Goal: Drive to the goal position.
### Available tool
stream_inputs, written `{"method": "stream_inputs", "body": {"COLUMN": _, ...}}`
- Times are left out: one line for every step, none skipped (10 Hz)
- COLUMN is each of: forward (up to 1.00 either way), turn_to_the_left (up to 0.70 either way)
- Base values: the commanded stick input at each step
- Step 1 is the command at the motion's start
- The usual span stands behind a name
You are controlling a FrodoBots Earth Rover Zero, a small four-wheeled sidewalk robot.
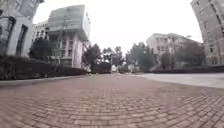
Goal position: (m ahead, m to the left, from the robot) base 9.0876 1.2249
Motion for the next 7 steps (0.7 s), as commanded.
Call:
{"method": "stream_inputs", "body": {"forward": 0.70, "turn_to_the_left": 0.00}}
{"method": "stream_inputs", "body": {"forward": 0.70, "turn_to_the_left": 0.00}}
{"method": "stream_inputs", "body": {"forward": 0.70, "turn_to_the_left": 0.00}}
{"method": "stream_inputs", "body": {"forward": 0.70, "turn_to_the_left": 0.00}}
{"method": "stream_inputs", "body": {"forward": 0.70, "turn_to_the_left": 0.00}}
{"method": "stream_inputs", "body": {"forward": 0.70, "turn_to_the_left": 0.00}}
{"method": "stream_inputs", "body": {"forward": 0.70, "turn_to_the_left": 0.00}}
